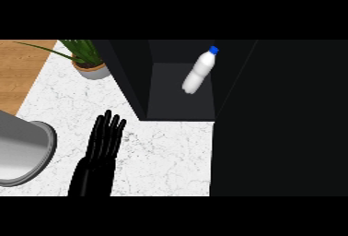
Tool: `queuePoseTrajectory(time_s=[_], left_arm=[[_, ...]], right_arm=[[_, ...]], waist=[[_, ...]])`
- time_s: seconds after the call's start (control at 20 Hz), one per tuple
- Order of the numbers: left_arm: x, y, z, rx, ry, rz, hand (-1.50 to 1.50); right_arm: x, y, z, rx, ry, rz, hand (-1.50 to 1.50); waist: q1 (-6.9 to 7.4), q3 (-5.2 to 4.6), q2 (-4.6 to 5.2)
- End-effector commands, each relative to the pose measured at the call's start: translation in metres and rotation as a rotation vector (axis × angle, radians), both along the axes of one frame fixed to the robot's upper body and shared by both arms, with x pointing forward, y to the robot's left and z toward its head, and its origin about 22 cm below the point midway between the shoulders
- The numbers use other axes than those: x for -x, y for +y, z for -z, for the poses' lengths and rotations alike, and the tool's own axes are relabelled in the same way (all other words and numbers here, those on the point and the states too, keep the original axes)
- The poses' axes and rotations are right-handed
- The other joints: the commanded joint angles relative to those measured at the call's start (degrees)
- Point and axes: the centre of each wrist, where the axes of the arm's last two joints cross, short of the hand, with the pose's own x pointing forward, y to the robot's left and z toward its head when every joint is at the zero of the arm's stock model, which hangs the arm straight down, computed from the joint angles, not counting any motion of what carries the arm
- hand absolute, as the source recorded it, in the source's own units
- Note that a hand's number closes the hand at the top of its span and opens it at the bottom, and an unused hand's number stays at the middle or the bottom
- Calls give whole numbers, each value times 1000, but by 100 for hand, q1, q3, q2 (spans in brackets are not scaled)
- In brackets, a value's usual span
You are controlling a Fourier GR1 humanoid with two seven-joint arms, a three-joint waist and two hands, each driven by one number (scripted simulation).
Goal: Pick up the bottled water, place it into the cabinet and close the cabinet
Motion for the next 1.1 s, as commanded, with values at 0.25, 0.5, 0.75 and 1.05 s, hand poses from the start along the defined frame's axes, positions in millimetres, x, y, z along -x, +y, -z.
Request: queuePoseTrajectory(time_s=[0.25, 0.5, 0.75, 1.05], left_arm=[[19, 32, -6, 20, -3, -47, -150], [21, 53, -3, -8, -7, -47, -150], [30, 64, -13, -3, -16, -65, -150], [42, 84, -8, 5, -6, -44, -150]], right_arm=[[4, 38, -60, 151, -206, -23, 150], [-4, 63, -65, 160, -277, -75, 150], [-10, 85, -70, 202, -308, -85, 150], [-28, 114, -67, 224, -306, -94, 150]], waist=[[3, -17, -29], [54, -28, -11], [166, -37, -45], [208, -40, -37]])
